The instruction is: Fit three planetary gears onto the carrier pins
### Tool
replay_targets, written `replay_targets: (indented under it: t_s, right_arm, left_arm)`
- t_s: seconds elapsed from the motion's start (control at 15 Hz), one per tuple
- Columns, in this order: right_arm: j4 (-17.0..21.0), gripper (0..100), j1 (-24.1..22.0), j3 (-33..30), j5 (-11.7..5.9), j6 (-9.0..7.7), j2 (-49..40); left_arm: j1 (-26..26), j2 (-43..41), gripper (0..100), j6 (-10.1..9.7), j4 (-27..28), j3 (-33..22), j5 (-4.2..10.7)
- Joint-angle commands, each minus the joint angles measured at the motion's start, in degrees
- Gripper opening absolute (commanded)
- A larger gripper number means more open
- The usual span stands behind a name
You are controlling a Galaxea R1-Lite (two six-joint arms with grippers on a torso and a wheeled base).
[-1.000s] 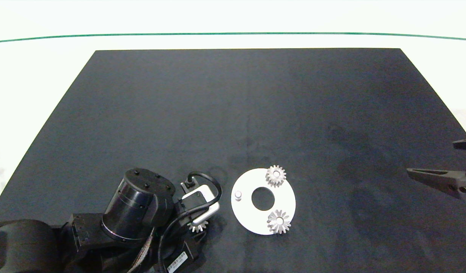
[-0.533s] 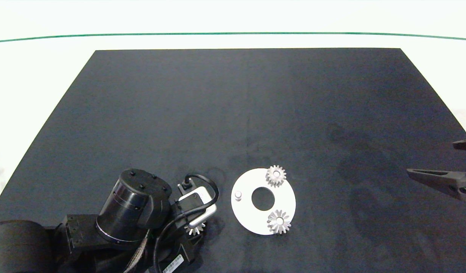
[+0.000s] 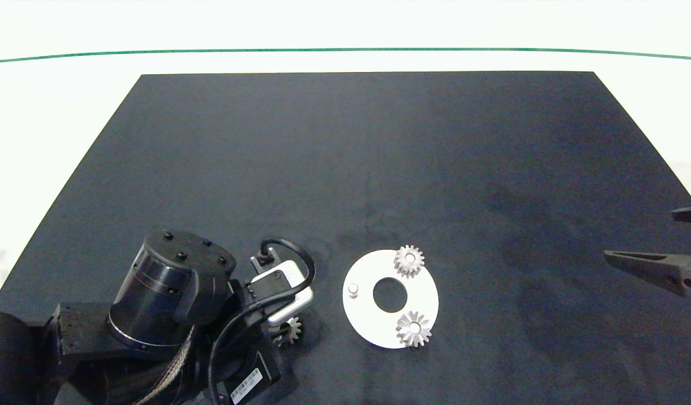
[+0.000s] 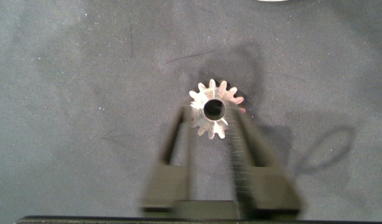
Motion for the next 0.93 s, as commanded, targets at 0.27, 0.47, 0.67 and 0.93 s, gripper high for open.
replay_targets:
  t_s: [0.27, 0.47, 0.67, 0.93]
  right_arm:
    - [0.16, 100, 0.03, 0.18, -0.04, -0.1, -0.1]
    - [0.16, 100, 0.03, 0.45, -0.04, -0.1, -0.1]
    - [0.16, 100, 0.03, 0.45, -0.04, -0.1, 0.08]
    - [0.16, 100, 0.03, 0.45, -0.04, -0.1, 0.16]
  left_arm:
    - [0.09, -0.73, 1, -0.08, -0.14, 0.56, 0.1]
    - [0.0, -0.73, 100, -0.17, -0.05, 1.26, 0.1]
    - [0.09, -0.9, 100, -0.17, -0.05, 1.08, 0.1]
    - [0.09, -1.08, 100, -0.34, -0.14, 1.26, 0.1]
